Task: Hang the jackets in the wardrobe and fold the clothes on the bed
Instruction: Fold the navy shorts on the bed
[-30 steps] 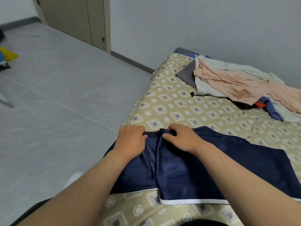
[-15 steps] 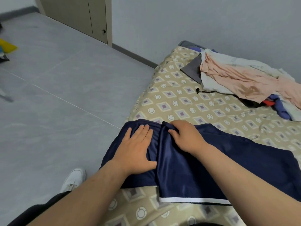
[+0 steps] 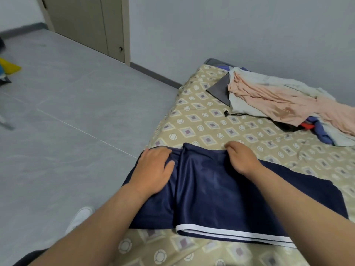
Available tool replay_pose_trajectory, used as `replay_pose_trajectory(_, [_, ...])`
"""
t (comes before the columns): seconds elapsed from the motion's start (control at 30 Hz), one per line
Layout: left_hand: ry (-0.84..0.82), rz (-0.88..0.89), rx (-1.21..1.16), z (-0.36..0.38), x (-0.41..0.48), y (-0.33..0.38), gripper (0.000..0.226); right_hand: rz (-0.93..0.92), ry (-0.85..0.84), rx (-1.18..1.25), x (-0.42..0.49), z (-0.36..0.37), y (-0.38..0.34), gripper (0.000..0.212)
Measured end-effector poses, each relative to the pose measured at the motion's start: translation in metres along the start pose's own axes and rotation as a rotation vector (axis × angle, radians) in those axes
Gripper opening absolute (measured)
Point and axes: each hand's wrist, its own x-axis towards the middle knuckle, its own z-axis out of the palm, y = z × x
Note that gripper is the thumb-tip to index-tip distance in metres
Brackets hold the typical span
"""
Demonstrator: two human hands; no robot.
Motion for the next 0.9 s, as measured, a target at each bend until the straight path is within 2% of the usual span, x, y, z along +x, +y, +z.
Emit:
replay_pose_trajectory(0.07, [0.0, 0.044, -0.051, 0.004, 0.022, 0.01, 0.047, 0.06, -0.044, -0.075, -0.008, -0.017, 0.041, 0.037])
replay_pose_trajectory(0.13, [-0.104, 0.042, -0.108, 0.011, 0.046, 0.025, 0.052, 0.097, -0.074, -0.094, -0.015, -0.03, 0.073, 0.037])
replay_pose_trajectory(0.2, [-0.295, -0.054, -0.11, 0.015, 0.07, 0.042, 0.05, 0.124, -0.102, -0.088, -0.019, -0.039, 0.092, 0.027])
replay_pose_trajectory(0.27, [-0.505, -0.114, 0.016, 0.015, 0.093, 0.055, 0.03, 0.141, -0.174, -0.061, -0.021, -0.044, 0.101, 0.02])
replay_pose_trajectory(0.33, [-0.728, -0.147, 0.079, 0.008, 0.112, 0.06, 0.026, 0.152, -0.28, -0.046, -0.02, -0.051, 0.105, 0.037])
replay_pose_trajectory(0.43, [-1.062, -0.309, -0.091, 0.0, 0.128, 0.056, 0.022, 0.164, -0.387, -0.129, -0.016, -0.061, 0.113, 0.053])
replay_pose_trajectory(0.47, [-1.066, -0.336, -0.142, 0.001, 0.132, 0.053, 0.018, 0.164, -0.365, -0.158, -0.012, -0.063, 0.115, 0.056])
replay_pose_trajectory(0.5, [-0.977, -0.322, -0.139, 0.003, 0.135, 0.049, 0.014, 0.159, -0.302, -0.18, -0.008, -0.062, 0.117, 0.058])
replay_pose_trajectory(0.57, [-0.649, -0.272, -0.043, 0.013, 0.141, 0.043, 0.013, 0.13, -0.137, -0.211, 0.001, -0.054, 0.119, 0.054])
replay_pose_trajectory(0.63, [-0.338, -0.222, 0.073, 0.023, 0.138, 0.04, 0.015, 0.083, -0.059, -0.275, 0.004, -0.04, 0.117, 0.049])
replay_pose_trajectory(0.73, [-0.033, -0.049, 0.274, 0.038, 0.104, 0.042, 0.05, 0.026, 0.082, -0.436, -0.009, -0.022, 0.109, 0.048])
replay_pose_trajectory(0.77, [-0.002, 0.012, 0.255, 0.041, 0.088, 0.044, 0.058, 0.001, 0.157, -0.436, -0.018, -0.017, 0.104, 0.05])
replay_pose_trajectory(0.83, [-0.094, 0.066, 0.18, 0.043, 0.051, 0.042, 0.064, -0.111, 0.263, -0.366, -0.045, -0.006, 0.09, 0.054])
replay_pose_trajectory(0.9, [-0.199, 0.073, 0.177, 0.04, 0.012, 0.028, 0.069, -0.245, 0.265, -0.254, -0.08, 0.012, 0.068, 0.054])
